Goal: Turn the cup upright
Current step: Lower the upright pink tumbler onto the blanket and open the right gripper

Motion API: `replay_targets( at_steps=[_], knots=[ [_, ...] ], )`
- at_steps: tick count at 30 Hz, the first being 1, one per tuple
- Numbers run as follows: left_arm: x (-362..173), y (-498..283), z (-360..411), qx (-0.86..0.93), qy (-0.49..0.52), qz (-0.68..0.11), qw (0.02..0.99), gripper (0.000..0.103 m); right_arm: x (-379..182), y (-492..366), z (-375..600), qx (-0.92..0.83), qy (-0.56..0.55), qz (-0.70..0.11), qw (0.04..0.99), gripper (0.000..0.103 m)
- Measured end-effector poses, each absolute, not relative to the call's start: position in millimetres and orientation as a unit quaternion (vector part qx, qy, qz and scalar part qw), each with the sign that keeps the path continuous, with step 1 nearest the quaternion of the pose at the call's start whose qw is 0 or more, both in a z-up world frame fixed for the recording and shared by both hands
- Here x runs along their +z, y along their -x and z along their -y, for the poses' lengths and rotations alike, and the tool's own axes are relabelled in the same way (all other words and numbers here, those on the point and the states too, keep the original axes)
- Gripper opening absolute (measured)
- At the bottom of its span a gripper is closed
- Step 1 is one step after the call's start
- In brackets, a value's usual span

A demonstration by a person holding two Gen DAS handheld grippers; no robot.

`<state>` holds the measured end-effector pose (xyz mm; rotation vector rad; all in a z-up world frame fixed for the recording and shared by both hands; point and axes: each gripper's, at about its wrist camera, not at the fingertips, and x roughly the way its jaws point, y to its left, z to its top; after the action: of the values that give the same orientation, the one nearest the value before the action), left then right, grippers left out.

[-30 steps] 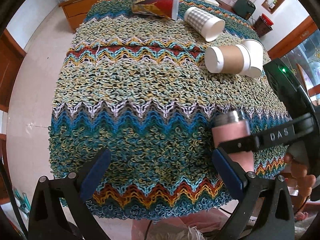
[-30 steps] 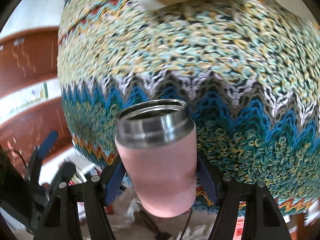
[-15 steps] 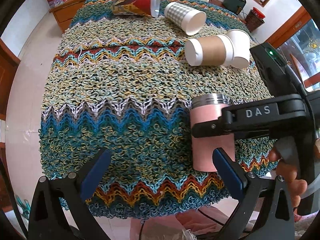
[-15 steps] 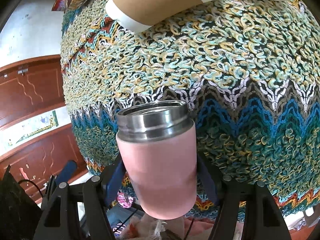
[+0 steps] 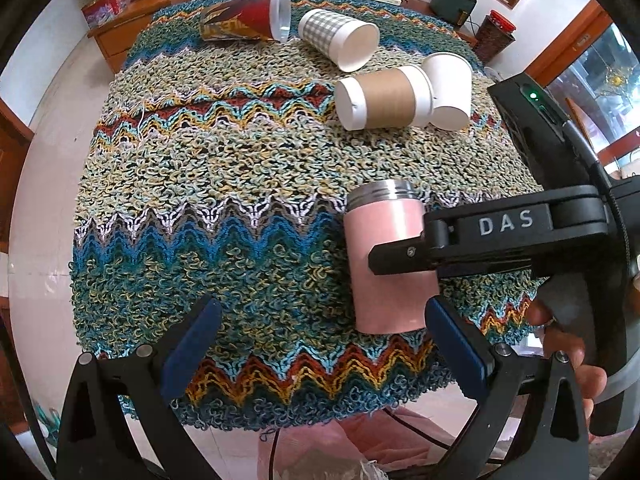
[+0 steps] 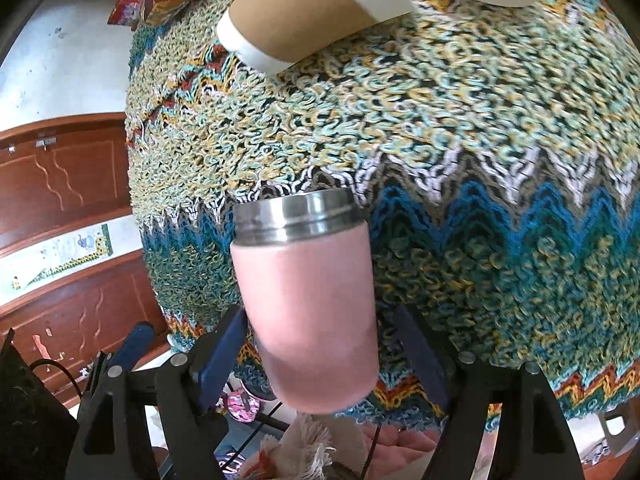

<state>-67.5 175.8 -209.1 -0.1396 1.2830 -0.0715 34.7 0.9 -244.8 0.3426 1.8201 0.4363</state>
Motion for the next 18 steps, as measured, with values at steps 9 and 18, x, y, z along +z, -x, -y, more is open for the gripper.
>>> replay_targets(
  at_steps=[9,18],
  knots=[
    [-195.8,74.9,-166.5,-0.03,0.063,-0.59,0.805,0.102,-214.7,-17.8,40.4,0.192,-0.154,-0.758,0.604,0.079],
    [-180.4,74.0,-170.5,-0.004,0.067,-0.57,0.819,0.102,-184.0,6.8,59.5,0.197,-0.076,-0.713,0.669,0.079]
  ],
)
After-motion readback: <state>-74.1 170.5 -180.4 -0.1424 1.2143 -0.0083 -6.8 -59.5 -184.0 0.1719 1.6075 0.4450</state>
